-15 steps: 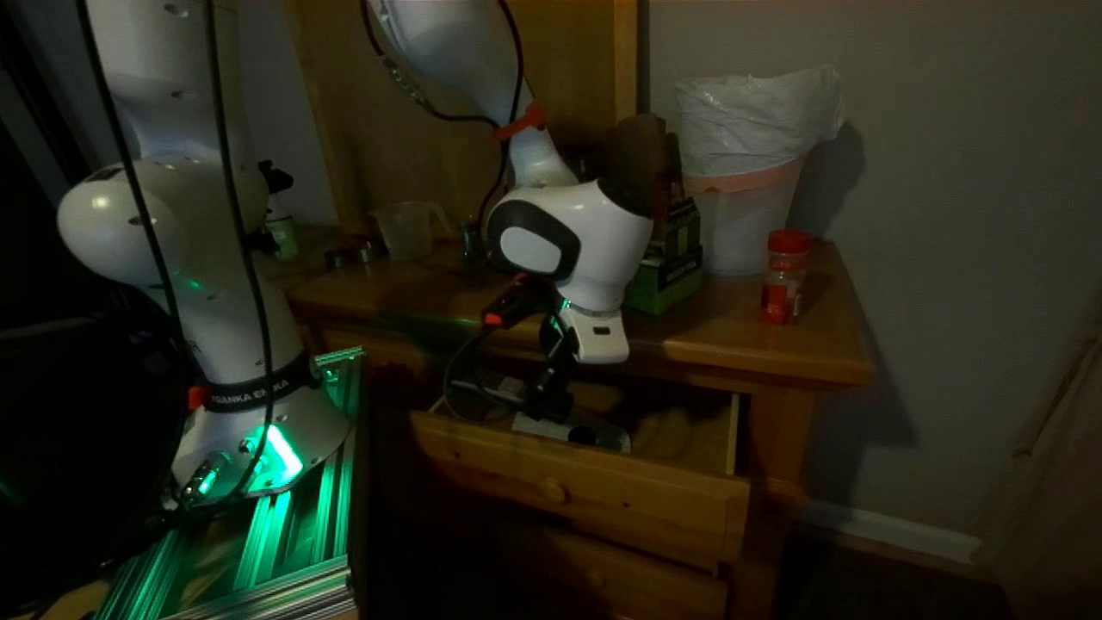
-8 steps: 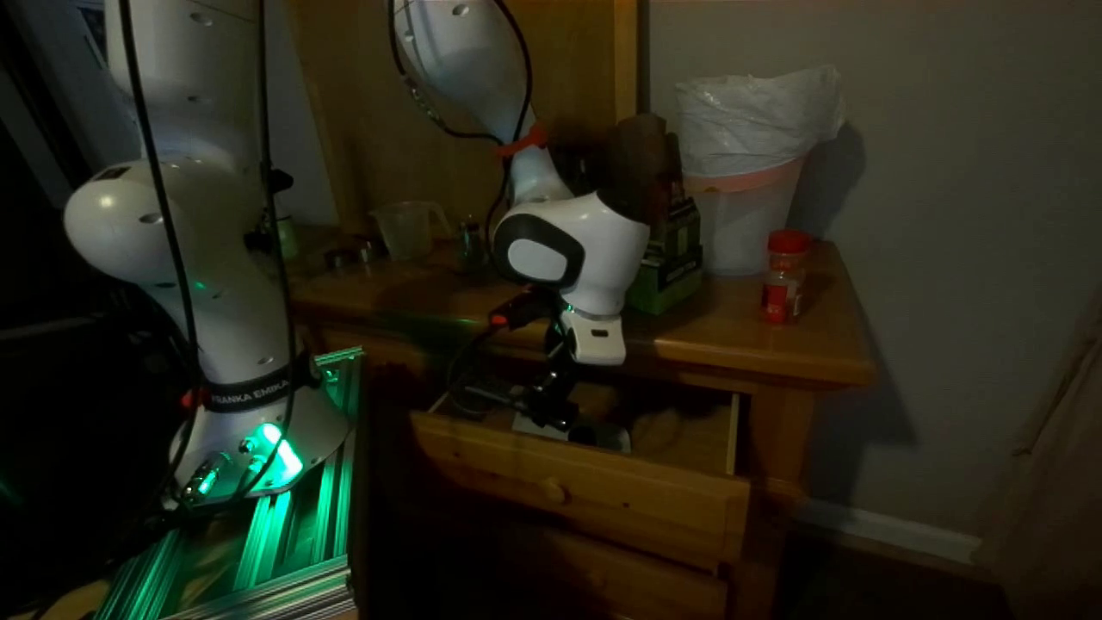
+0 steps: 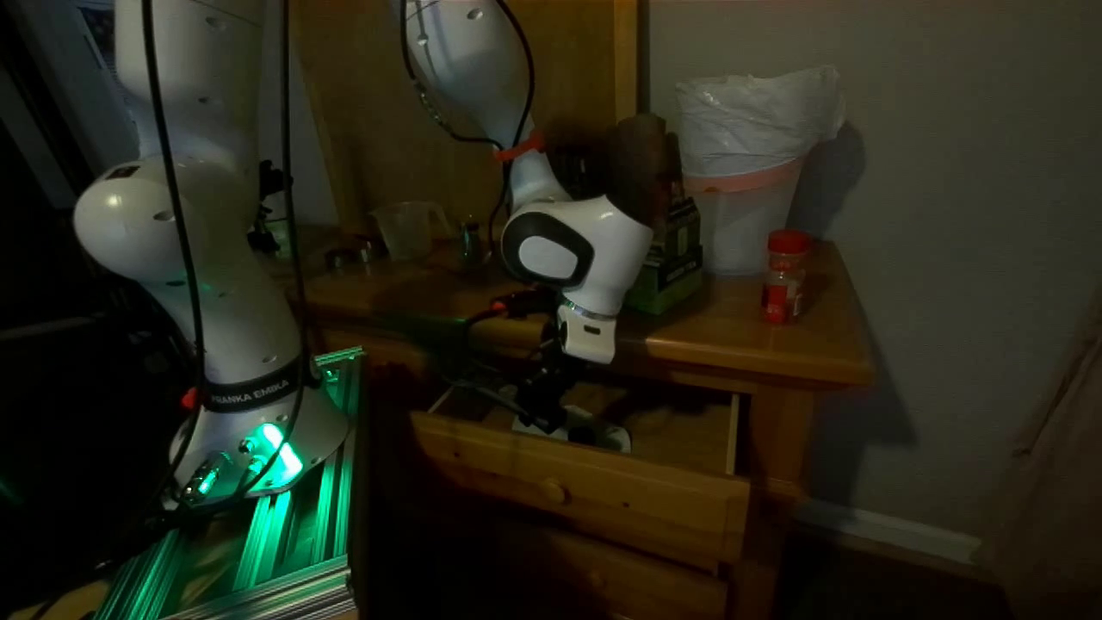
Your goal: Shift the remote to the open drawer
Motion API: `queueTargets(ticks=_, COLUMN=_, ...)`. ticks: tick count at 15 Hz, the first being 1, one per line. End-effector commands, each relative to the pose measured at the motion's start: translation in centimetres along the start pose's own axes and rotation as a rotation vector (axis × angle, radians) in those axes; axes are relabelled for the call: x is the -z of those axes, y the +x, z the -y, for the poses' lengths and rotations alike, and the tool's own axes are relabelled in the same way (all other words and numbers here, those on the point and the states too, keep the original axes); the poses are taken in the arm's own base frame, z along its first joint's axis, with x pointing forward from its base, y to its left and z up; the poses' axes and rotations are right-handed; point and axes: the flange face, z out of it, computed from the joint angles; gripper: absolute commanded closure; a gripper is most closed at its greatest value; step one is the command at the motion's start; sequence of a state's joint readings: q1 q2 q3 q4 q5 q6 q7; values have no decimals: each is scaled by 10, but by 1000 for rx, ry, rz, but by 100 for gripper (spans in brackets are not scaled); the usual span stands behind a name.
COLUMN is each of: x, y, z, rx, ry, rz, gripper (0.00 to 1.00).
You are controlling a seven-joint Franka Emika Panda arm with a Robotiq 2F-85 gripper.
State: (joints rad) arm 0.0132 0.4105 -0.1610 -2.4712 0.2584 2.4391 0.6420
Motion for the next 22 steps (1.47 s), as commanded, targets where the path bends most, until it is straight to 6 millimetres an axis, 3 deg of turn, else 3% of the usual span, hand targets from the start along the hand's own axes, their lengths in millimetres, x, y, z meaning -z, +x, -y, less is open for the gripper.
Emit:
queueTargets(ticks=1, x=-7, y=-13, z=13, rx=-1, ry=-42, rz=2, gripper=69)
queueTargets(ticks=6, x=-22, y=-19, z=22, rx=-16, ry=-69, rz=13, gripper=69)
queueTargets(ticks=10, x=-19, y=-9, z=19, rx=23, ry=-44, rz=55, gripper=69)
queueTargets(ticks=11, x=-17, y=-7, z=19, rx=30, ry=-39, rz=68, gripper=19)
queueTargets(ticks=15, x=-9, y=-1, z=16, rx=58, ry=-33, rz=121, gripper=1)
queueTargets(ticks=20, x=26, y=0, z=-3, rx=91, ry=-18, rz=159, gripper=0)
queueTargets(ticks=22, x=53, y=-2, z=-18, rx=102, ry=9, rz=139, gripper=0)
